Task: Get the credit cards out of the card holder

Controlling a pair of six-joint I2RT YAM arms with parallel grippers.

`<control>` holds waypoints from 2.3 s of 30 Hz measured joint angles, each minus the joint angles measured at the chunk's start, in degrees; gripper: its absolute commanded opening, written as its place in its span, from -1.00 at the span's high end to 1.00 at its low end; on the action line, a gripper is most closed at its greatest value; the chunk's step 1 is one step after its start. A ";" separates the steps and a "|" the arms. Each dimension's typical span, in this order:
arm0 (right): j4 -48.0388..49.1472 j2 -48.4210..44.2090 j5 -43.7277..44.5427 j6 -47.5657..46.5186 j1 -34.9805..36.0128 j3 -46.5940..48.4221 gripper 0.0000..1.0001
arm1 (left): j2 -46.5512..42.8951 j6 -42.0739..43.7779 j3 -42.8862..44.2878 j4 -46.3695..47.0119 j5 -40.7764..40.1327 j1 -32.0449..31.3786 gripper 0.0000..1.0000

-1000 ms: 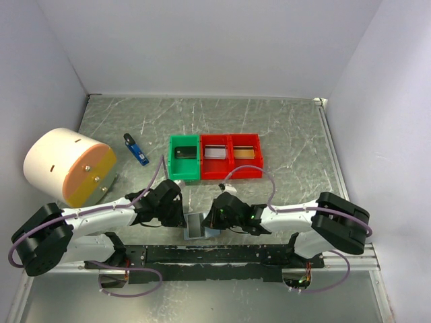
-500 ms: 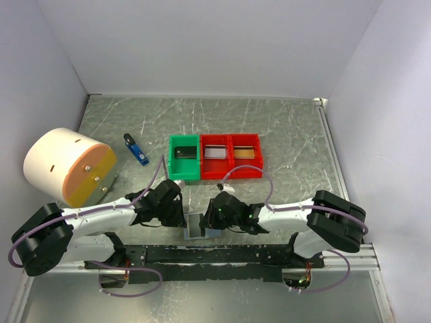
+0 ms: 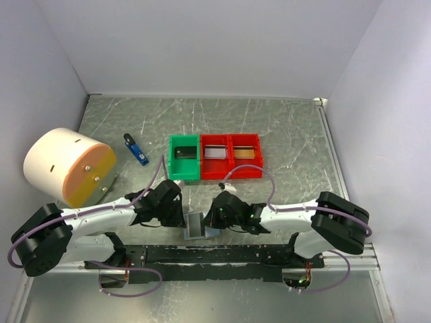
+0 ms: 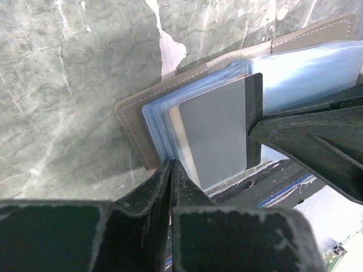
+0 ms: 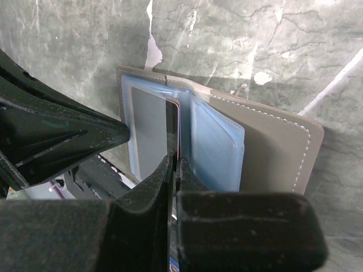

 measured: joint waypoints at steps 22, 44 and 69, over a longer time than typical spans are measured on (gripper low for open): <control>0.17 0.96 -0.72 -0.09 -0.70 -0.20 1.00 | -2.89 0.98 3.58 0.33 0.92 -0.15 0.42; -1.53 -1.38 -0.66 -0.52 -1.11 -0.76 1.00 | 3.41 -1.79 1.38 4.66 1.70 -1.14 0.54; 3.85 1.01 -3.10 0.31 -2.21 -2.27 0.71 | 3.34 -1.95 1.42 4.37 1.20 -1.29 0.59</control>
